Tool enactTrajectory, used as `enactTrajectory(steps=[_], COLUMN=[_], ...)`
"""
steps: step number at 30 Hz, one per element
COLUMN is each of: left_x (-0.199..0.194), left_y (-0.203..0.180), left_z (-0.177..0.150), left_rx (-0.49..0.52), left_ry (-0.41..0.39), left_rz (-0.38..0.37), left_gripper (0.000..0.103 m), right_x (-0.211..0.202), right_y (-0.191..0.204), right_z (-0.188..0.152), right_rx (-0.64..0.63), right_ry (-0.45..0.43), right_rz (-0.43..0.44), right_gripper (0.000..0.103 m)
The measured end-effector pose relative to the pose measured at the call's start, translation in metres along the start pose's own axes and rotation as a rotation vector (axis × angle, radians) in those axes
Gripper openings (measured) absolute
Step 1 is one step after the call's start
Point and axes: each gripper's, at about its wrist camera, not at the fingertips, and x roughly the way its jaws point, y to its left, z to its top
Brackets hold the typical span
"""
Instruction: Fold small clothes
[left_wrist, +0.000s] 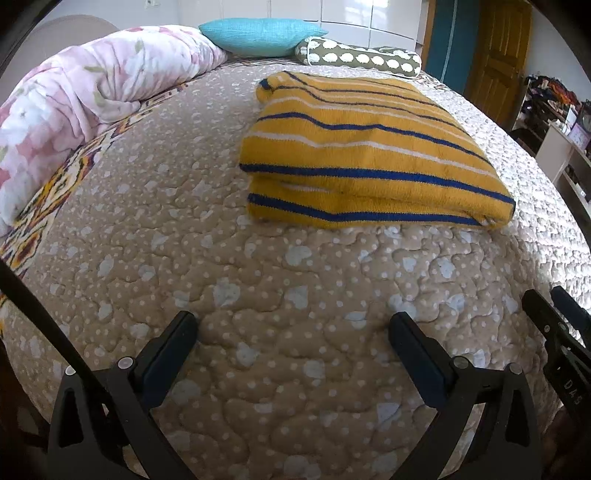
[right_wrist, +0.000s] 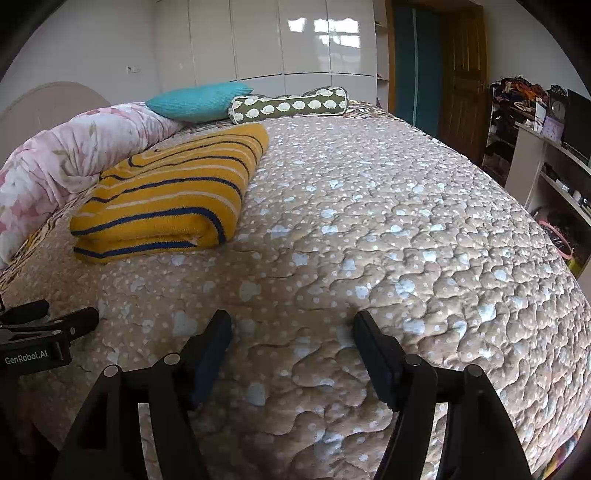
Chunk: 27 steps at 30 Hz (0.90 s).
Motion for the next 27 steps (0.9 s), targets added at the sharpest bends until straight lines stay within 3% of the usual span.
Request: enactTrajectory(steps=[27], left_x=[0.0038], left_y=[0.0027], left_z=[0.0015], left_rx=[-0.001], left_ry=[0.014], left_rz=[-0.008], left_gripper=[0.103], right_x=[0.0073], right_y=[0.0019], right_z=[-0.0011], right_rx=[-0.019], right_ry=[-0.005], right_rz=[-0.021], right_gripper=[0.082])
